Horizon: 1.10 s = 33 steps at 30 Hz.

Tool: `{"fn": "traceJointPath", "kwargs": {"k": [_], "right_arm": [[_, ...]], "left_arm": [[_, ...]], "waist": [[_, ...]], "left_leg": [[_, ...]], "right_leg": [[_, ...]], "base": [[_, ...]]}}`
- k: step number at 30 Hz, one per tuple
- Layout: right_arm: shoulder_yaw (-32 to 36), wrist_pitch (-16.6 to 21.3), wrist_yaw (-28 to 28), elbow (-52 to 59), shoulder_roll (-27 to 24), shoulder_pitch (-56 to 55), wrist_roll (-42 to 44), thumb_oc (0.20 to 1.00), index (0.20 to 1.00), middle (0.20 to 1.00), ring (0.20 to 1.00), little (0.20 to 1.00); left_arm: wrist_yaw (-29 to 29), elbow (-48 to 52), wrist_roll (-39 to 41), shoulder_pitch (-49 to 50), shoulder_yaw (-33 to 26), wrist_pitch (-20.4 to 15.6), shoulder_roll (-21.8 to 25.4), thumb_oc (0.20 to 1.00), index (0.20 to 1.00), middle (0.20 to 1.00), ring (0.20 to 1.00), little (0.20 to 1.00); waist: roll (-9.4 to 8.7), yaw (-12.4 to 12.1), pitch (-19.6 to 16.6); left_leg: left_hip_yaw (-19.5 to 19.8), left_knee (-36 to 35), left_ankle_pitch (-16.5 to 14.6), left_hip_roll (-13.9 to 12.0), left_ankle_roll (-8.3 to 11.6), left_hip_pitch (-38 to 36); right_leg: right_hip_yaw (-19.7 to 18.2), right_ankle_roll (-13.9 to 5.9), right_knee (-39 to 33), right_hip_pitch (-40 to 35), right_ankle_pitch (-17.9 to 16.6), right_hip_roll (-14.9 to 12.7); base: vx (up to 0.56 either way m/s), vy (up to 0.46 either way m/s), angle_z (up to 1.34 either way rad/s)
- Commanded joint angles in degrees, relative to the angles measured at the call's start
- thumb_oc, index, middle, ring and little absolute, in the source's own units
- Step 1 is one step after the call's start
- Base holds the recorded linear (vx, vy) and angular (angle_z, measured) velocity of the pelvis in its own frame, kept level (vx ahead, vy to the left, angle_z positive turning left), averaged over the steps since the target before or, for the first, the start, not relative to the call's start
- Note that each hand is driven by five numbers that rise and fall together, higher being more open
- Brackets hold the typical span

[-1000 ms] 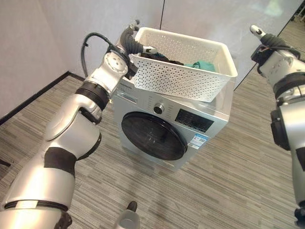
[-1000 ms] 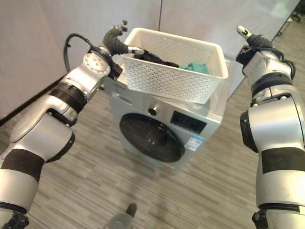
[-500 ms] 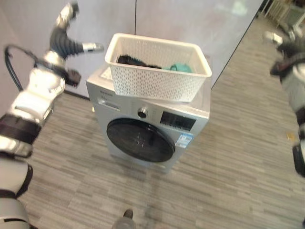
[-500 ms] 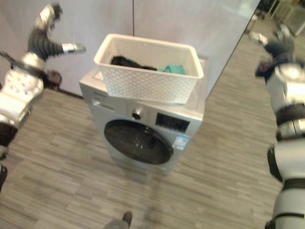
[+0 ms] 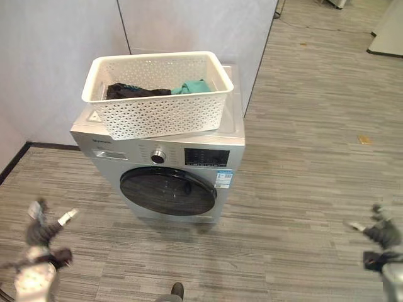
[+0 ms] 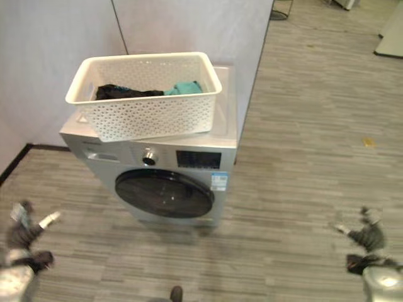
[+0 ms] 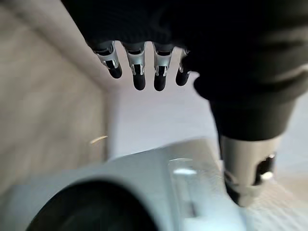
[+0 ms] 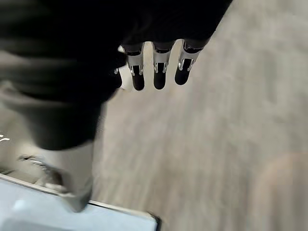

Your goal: Grab the laundry basket,head to the washer,open it,put in the laundry and shut it.

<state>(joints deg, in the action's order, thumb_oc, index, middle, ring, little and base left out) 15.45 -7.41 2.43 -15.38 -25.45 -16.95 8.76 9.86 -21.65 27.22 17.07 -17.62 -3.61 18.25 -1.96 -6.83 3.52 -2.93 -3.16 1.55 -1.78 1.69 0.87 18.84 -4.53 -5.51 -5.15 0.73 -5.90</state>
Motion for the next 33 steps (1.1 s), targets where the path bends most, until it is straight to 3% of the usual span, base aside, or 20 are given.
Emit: {"fn": "traceJointPath", "kwargs": {"k": [1, 4, 6, 7, 12, 13, 15, 24, 30, 31, 33], "right_arm": [[-1.9, 3.6, -0.1, -5.8, -0.8, 5.3, -0.3, 1.000, 1.000, 1.000, 1.000, 1.000], [-7.3, 5.1, 1.1, -14.7, 1.6, 8.4, -1.9, 1.000, 1.000, 1.000, 1.000, 1.000], [-14.4, 5.3, 0.4, -26.9, 2.8, 11.9, -3.5, 1.000, 1.000, 1.000, 1.000, 1.000], [-19.5, 4.7, -0.3, -34.0, 3.5, 13.6, -7.2, 1.000, 1.000, 1.000, 1.000, 1.000], [-25.4, 4.4, -1.1, -45.0, 6.4, 15.8, -9.6, 1.000, 1.000, 1.000, 1.000, 1.000], [-27.6, 4.6, -2.6, -54.1, 9.7, 16.4, -7.4, 1.000, 1.000, 1.000, 1.000, 1.000], [-27.6, 4.4, -3.4, -58.7, 11.3, 16.2, -6.5, 1.000, 1.000, 1.000, 1.000, 1.000], [-25.6, 4.2, -2.8, -64.4, 12.3, 16.2, -4.6, 1.000, 1.000, 1.000, 1.000, 1.000], [-25.4, 4.2, -2.5, -64.3, 12.4, 16.6, -3.8, 1.000, 1.000, 1.000, 1.000, 1.000], [-27.3, 7.8, 1.0, -54.2, 9.2, 18.1, -4.1, 1.000, 1.000, 1.000, 1.000, 1.000], [-27.3, 7.9, 1.0, -54.0, 9.3, 18.0, -3.9, 1.000, 1.000, 1.000, 1.000, 1.000]], "left_arm": [[-0.8, -8.5, 8.8, -3.9, 1.7, -2.6, 2.2, 1.000, 1.000, 1.000, 1.000, 1.000], [-2.1, -24.7, 5.8, -7.5, 6.4, -2.0, 0.0, 1.000, 1.000, 1.000, 1.000, 1.000], [-3.7, -40.9, 2.3, -10.6, 9.7, -0.6, -2.3, 1.000, 1.000, 1.000, 1.000, 1.000], [-4.4, -47.8, -3.3, -11.3, 12.4, 0.3, -3.1, 1.000, 1.000, 1.000, 1.000, 1.000], [-5.5, -51.9, -8.5, -11.9, 16.1, 0.5, -4.2, 1.000, 1.000, 1.000, 1.000, 1.000], [-6.3, -51.3, -10.1, -12.1, 18.8, -0.2, -4.5, 1.000, 1.000, 1.000, 1.000, 1.000], [-6.4, -51.1, -10.8, -12.4, 19.7, -0.3, -4.5, 1.000, 1.000, 1.000, 1.000, 1.000], [-6.2, -49.4, -10.9, -13.1, 21.4, -0.7, -4.8, 1.000, 1.000, 1.000, 1.000, 1.000], [-6.1, -50.3, -11.9, -13.0, 21.5, -0.6, -4.8, 1.000, 1.000, 1.000, 1.000, 1.000], [-5.2, -50.9, -17.6, -18.0, 27.7, -2.1, -3.0, 1.000, 1.000, 1.000, 1.000, 1.000], [-5.3, -51.2, -18.0, -17.9, 27.8, -2.1, -3.0, 1.000, 1.000, 1.000, 1.000, 1.000]], "waist": [[-1.03, -1.1, -1.3], [-1.06, -0.7, -1.2], [-1.41, -0.8, -1.0], [-1.62, -1.3, -1.0], [-1.67, -1.8, -1.4], [-1.51, -2.5, -1.3], [-1.33, -2.9, -1.7], [-0.08, -2.4, -2.2], [-0.21, -2.0, -2.2], [1.72, 1.2, -0.3], [1.59, 1.2, -0.3]], "left_leg": [[2.1, 1.3, -2.2, 0.4, -0.23, 1.5], [1.8, 1.2, -1.5, 0.1, -0.03, 1.9], [1.7, 1.5, -1.2, -0.3, 0.15, 2.4], [1.6, 1.6, -1.1, -0.4, 0.30, 2.3], [1.8, 1.6, -0.8, -0.6, 0.30, 2.8], [2.2, 1.5, -0.7, -0.6, 0.27, 2.6], [2.7, 1.4, -0.5, -0.4, 0.23, 2.8], [3.1, 0.7, -0.2, -0.2, 0.21, 2.4], [2.8, 0.3, -0.4, -0.1, 0.11, 1.9], [5.4, -1.8, 0.4, -8.6, 4.33, 0.8], [5.2, -1.8, 0.3, -8.6, 4.30, 0.6]], "right_leg": [[2.9, -1.74, 2.9, -4.2, 6.5, -3.1], [2.4, -1.47, 2.6, -3.7, 6.3, -2.6], [2.0, -1.11, 2.6, -3.3, 6.3, -2.1], [1.8, -0.98, 2.5, -3.5, 6.5, -1.9], [1.9, -0.78, 2.1, -3.2, 6.2, -1.5], [2.2, -0.66, 1.9, -3.6, 6.2, -1.3], [2.7, -0.68, 1.6, -3.7, 6.0, -1.3], [3.3, -0.79, 1.4, -3.9, 5.7, -1.5], [3.0, -0.93, 1.3, -3.9, 5.4, -1.7], [-4.1, -4.12, 1.6, 4.3, -0.3, -3.7], [-4.1, -4.22, 1.5, 4.2, -0.4, -3.8]], "base": [[-0.07, -0.060, 0.02], [-0.09, -0.064, 0.02], [-0.10, -0.090, -0.03], [-0.06, -0.049, -0.07], [-0.03, -0.027, 0.00], [-0.02, -0.023, 0.04], [-0.01, -0.016, 0.11], [0.00, 0.012, 0.10], [0.00, 0.003, 0.01], [0.00, 0.000, 0.00], [0.01, 0.010, -0.10]]}}
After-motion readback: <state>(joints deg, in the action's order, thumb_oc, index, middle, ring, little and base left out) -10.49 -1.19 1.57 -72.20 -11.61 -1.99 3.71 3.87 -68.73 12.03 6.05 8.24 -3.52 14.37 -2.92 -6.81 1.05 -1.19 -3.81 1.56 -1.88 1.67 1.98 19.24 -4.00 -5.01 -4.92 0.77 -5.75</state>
